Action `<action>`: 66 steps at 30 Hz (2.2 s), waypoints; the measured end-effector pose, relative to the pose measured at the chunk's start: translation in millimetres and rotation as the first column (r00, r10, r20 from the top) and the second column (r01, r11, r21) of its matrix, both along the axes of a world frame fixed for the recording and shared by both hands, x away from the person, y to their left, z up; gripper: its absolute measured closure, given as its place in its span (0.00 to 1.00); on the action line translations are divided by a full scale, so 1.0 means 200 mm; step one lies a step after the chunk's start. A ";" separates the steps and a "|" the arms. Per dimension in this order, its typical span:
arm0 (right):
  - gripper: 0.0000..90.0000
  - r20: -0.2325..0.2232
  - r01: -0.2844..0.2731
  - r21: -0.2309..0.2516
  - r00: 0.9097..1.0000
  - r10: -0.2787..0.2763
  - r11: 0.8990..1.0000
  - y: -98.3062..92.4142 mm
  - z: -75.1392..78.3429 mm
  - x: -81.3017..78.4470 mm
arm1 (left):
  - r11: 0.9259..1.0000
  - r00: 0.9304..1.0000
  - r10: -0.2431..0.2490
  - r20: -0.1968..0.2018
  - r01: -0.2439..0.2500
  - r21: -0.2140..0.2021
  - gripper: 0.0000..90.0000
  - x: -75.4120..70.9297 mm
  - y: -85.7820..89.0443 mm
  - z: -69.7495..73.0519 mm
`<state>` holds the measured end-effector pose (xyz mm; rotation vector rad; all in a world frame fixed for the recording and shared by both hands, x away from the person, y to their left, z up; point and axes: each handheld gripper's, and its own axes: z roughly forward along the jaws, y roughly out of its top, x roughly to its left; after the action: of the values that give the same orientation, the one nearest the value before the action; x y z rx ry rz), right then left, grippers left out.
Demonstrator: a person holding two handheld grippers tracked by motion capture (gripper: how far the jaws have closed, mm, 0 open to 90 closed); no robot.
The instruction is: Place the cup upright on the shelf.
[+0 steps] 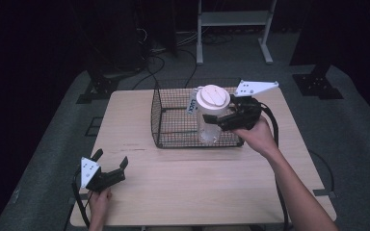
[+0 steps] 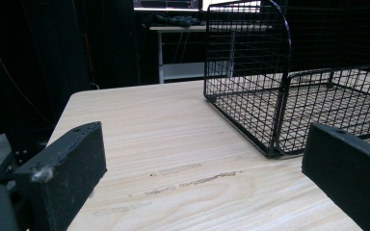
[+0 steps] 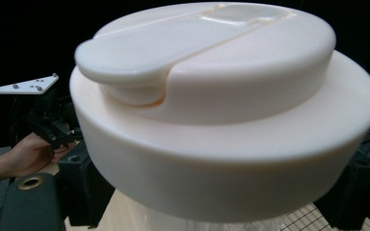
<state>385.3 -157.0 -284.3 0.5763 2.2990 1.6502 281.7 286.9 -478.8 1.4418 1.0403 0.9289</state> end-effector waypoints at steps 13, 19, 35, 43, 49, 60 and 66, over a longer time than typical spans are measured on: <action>0.17 0.010 0.003 -0.010 1.000 -0.003 1.000 0.10 0.05 0.19 | 1.000 1.000 -0.003 0.001 0.003 0.002 0.01 0.00 0.00 0.00; 0.17 0.011 0.000 -0.018 1.000 0.000 1.000 0.16 0.06 0.26 | 1.000 1.000 -0.003 0.001 0.003 0.000 0.01 0.00 0.00 0.00; 0.17 -0.013 -0.005 -0.027 1.000 0.005 1.000 0.28 -0.03 0.44 | 1.000 1.000 -0.005 0.004 0.005 -0.008 0.01 0.00 0.01 0.00; 0.17 -0.025 -0.008 -0.048 1.000 0.007 0.999 0.32 -0.08 0.50 | 1.000 1.000 -0.005 0.005 0.005 -0.008 0.01 0.00 0.01 0.00; 0.17 -0.015 -0.008 -0.059 1.000 0.008 0.998 0.35 -0.06 0.53 | 1.000 1.000 -0.007 0.007 0.007 -0.013 0.01 0.00 0.01 0.00; 0.17 -0.018 -0.017 -0.073 1.000 0.015 0.997 0.36 -0.13 0.59 | 1.000 1.000 -0.006 0.008 0.006 -0.013 0.01 0.00 0.01 0.00; 0.17 -0.057 -0.031 -0.054 0.998 0.028 0.998 0.36 -0.20 0.63 | 1.000 1.000 -0.005 0.010 0.005 -0.011 0.01 0.00 0.01 0.00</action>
<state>511.8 -85.1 -323.8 0.5857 2.3957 1.5980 281.6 288.0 -479.0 1.4286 1.0325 0.9239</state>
